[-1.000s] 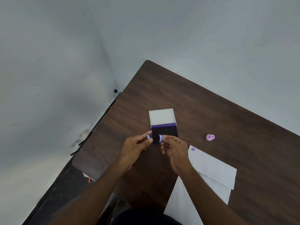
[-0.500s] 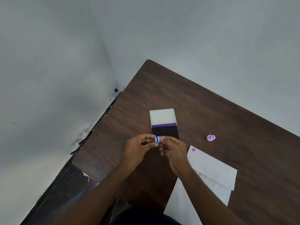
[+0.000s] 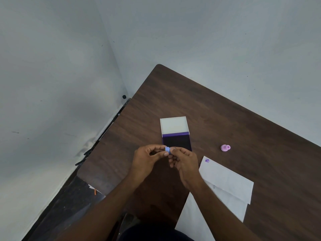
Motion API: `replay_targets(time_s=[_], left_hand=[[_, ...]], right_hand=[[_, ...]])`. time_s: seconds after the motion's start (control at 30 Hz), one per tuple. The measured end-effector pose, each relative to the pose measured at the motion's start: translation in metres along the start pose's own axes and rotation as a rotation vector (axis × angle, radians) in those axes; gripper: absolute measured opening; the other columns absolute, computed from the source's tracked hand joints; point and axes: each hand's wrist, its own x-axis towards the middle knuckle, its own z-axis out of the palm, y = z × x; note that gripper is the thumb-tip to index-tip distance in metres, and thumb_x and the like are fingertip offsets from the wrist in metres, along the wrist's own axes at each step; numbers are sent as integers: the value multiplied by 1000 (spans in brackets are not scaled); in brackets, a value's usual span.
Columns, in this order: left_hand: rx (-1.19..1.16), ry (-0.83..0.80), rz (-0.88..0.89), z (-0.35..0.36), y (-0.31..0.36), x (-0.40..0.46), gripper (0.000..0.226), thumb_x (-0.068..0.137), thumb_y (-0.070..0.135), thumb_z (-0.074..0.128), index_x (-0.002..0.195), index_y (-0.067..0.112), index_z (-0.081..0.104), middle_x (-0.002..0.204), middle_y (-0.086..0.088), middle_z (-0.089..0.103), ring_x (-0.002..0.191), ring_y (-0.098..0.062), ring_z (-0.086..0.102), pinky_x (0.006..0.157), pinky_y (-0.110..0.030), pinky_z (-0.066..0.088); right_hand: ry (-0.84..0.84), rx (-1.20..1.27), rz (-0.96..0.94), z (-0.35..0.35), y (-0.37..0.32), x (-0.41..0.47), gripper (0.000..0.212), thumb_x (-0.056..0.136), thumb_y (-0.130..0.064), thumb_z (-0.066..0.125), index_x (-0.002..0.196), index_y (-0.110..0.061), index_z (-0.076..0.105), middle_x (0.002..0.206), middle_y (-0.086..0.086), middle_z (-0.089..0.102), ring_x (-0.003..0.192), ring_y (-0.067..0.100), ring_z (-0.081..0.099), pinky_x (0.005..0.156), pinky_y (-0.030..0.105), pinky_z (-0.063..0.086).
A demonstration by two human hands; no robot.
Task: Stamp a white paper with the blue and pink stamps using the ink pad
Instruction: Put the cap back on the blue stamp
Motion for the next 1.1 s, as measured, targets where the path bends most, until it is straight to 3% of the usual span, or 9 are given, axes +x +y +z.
replay_targets(time_s=[0.33, 0.67, 1.0, 1.1], left_hand=[[-67, -19, 6, -3, 4, 3, 26, 70, 7, 80, 93, 17, 73, 81, 10, 74, 78, -6, 70, 68, -12, 52], [-74, -12, 20, -1, 0, 11, 31, 69, 8, 81, 99, 12, 74, 88, 0, 76, 81, -16, 71, 76, -24, 56], [-2, -27, -2, 1, 8, 19, 32, 74, 15, 79, 103, 25, 68, 92, 8, 73, 83, -8, 69, 74, -18, 55], [14, -29, 5, 6, 14, 25, 35, 76, 17, 78, 109, 21, 67, 95, 7, 73, 85, -7, 69, 75, -20, 56]], right_hand=[[-36, -44, 16, -1, -4, 4, 13, 85, -14, 67, 95, -7, 73, 77, 19, 70, 64, 26, 61, 57, 32, 53], [-28, 47, 49, 0, -7, 5, 14, 87, -12, 65, 97, -6, 73, 81, 22, 69, 65, 24, 61, 58, 33, 52], [-31, 126, 52, 0, -11, 8, 19, 86, -8, 65, 104, -2, 70, 82, 19, 70, 64, 23, 61, 59, 32, 51], [-9, 144, 25, -4, -16, 11, 18, 85, -8, 66, 102, -2, 71, 81, 19, 70, 63, 22, 60, 59, 33, 51]])
